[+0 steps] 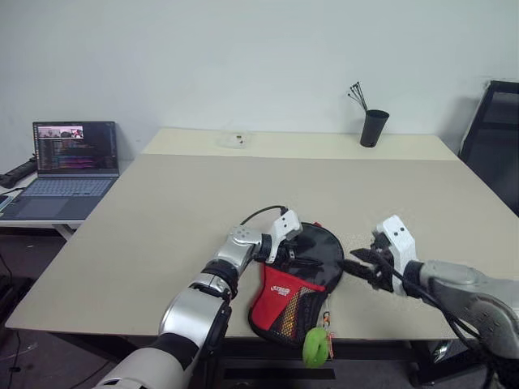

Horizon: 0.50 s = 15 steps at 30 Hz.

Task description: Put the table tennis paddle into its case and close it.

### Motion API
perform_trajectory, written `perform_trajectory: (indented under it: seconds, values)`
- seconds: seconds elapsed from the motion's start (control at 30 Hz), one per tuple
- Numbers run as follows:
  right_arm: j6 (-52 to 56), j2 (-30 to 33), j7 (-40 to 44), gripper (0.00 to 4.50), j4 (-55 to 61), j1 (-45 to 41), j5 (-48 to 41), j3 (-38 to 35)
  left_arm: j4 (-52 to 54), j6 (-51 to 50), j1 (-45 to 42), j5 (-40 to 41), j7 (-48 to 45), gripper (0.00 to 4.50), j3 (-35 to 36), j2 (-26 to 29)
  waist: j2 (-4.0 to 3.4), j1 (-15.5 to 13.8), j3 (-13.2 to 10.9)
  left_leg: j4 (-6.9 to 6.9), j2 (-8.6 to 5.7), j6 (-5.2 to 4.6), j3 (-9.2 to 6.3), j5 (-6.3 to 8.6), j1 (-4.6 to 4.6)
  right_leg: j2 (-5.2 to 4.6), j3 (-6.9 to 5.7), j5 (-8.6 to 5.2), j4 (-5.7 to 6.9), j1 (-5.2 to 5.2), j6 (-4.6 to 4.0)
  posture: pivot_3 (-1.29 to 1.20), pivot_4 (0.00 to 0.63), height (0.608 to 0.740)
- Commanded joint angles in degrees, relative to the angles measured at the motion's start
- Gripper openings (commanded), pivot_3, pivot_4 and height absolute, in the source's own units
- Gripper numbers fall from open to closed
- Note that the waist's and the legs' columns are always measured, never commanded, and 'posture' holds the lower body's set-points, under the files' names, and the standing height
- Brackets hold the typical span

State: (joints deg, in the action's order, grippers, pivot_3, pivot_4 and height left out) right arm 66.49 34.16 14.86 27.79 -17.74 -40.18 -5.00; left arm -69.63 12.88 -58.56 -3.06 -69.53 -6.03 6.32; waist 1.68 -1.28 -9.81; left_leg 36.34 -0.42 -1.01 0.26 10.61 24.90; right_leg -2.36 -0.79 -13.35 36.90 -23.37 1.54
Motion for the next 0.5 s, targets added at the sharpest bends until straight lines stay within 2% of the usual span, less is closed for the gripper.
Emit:
perform_trajectory:
  seconds: [0.03,0.13,0.3,0.5]
  values:
    - [-4.3,-4.2,-3.5,2.53,-5.1,-2.0,4.8,0.3,5.6,0.1,-0.4,4.1,-4.1,3.37,2.6,1.7,0.00,0.0,0.0,-0.02,0.02,0.00,0.01,0.00,0.00,0.05,0.02,0.00,0.01,-0.02,0.00,0.00,0.150,0.740]
    - [-7.7,-8.5,-5.2,2.53,-10.2,-2.6,7.9,0.0,10.6,-2.8,0.5,7.2,-7.1,3.37,4.2,4.1,0.00,0.2,0.0,-0.05,0.05,-0.01,0.02,0.00,0.00,0.11,0.05,0.00,0.05,-0.05,-0.01,0.00,0.150,0.740]
    - [-11.6,-14.4,-5.1,2.53,-16.3,-4.2,9.5,-0.9,21.2,-10.8,5.2,11.1,-11.6,3.37,5.5,12.3,-0.07,1.4,-0.1,-0.05,0.09,-0.01,0.05,-0.01,-0.02,0.20,0.07,0.01,0.11,-0.07,-0.03,0.00,0.150,0.740]
    - [-12.5,-17.9,-4.9,2.53,-18.7,-5.0,9.6,-2.1,33.6,-17.8,12.8,13.7,-10.3,3.37,6.2,18.9,-0.10,1.5,-0.1,-0.08,0.11,-0.01,0.01,-0.01,-0.05,0.19,0.12,0.02,0.13,-0.07,-0.05,0.00,0.150,0.740]
